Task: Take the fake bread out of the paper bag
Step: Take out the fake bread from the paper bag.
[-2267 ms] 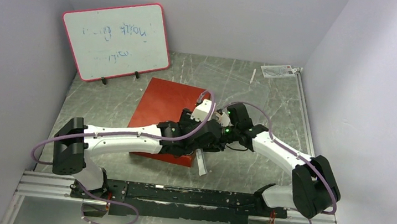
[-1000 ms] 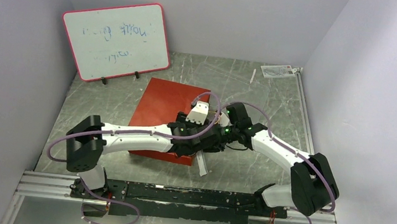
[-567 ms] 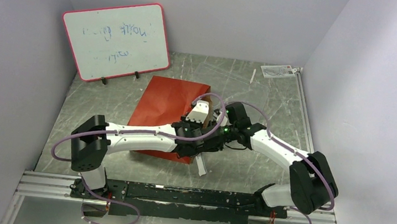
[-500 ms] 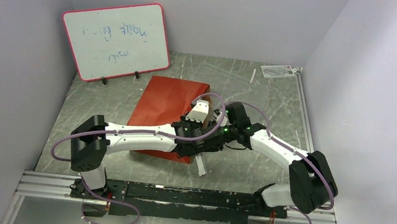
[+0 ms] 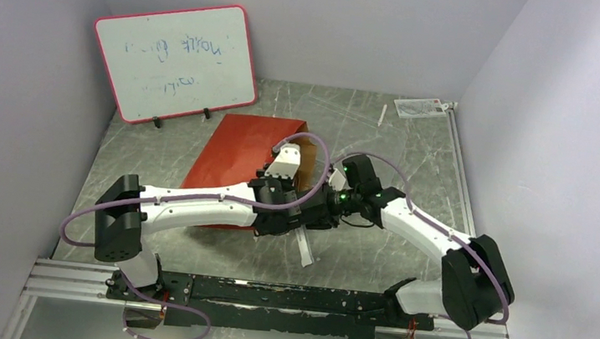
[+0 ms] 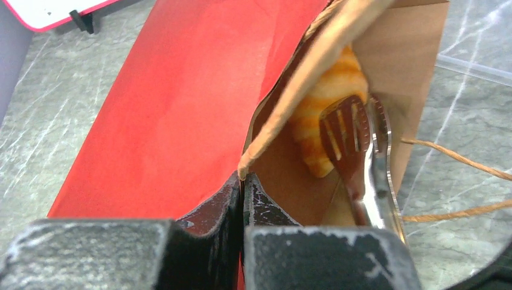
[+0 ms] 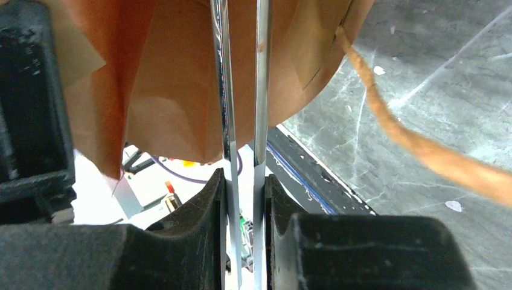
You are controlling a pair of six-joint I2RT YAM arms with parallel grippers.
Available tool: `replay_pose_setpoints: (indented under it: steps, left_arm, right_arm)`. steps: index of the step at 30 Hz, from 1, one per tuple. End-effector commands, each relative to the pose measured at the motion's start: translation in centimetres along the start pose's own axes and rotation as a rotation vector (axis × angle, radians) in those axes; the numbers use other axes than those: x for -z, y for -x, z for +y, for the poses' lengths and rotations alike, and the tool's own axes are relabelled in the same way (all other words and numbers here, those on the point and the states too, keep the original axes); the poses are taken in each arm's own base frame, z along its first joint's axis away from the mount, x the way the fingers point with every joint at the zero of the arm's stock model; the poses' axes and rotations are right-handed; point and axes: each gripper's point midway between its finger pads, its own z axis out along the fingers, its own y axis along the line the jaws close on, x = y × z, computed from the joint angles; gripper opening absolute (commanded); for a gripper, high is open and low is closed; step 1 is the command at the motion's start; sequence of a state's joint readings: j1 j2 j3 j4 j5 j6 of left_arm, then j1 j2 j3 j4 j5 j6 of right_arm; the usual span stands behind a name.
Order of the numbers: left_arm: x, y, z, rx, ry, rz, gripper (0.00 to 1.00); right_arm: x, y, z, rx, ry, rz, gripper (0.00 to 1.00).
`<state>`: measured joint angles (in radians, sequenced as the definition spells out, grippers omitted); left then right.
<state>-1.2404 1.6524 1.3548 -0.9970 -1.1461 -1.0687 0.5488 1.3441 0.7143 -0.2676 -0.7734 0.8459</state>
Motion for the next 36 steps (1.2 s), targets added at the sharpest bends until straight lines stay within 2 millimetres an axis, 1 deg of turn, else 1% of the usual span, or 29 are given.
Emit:
replay_pose_setpoints:
  steps: [1,10,16,18,23,26,32,36]
  left_arm:
    - [0.4,1.2,2.6,0.035,0.066,-0.036,0.07]
    - [0.3,0.3,4.2,0.032,0.108,-0.027,0.07]
    - [-0.3,-0.2,5.0,0.048,0.158,-0.016,0.07]
    - [-0.6,-0.2,5.1,0.053,0.174,-0.016,0.07]
    - [-1.7,0.6,5.6,0.074,0.222,-0.018,0.07]
    - [-2.4,0.9,5.9,0.081,0.241,-0.009,0.07]
    - [-3.5,0.7,7.0,0.101,0.229,0.014,0.07]
    - [-3.8,1.1,7.9,0.115,0.204,0.017,0.07]
  right_arm:
    - [1.2,0.4,1.9,0.054,0.044,-0.039,0.0]
    - [2.7,0.6,4.0,0.074,0.065,-0.08,0.0]
    - [3.8,-0.3,4.7,0.071,0.071,-0.092,0.0]
    - [4.3,-0.8,4.7,0.073,0.069,-0.097,0.0]
    - [5.3,-2.1,4.4,0.075,0.062,-0.111,0.0]
    - [6.1,-2.6,4.6,0.077,0.06,-0.127,0.0]
    - [7.7,-2.7,5.9,0.092,0.056,-0.181,0.0]
    - [8.7,-2.1,6.8,0.1,0.053,-0.234,0.0]
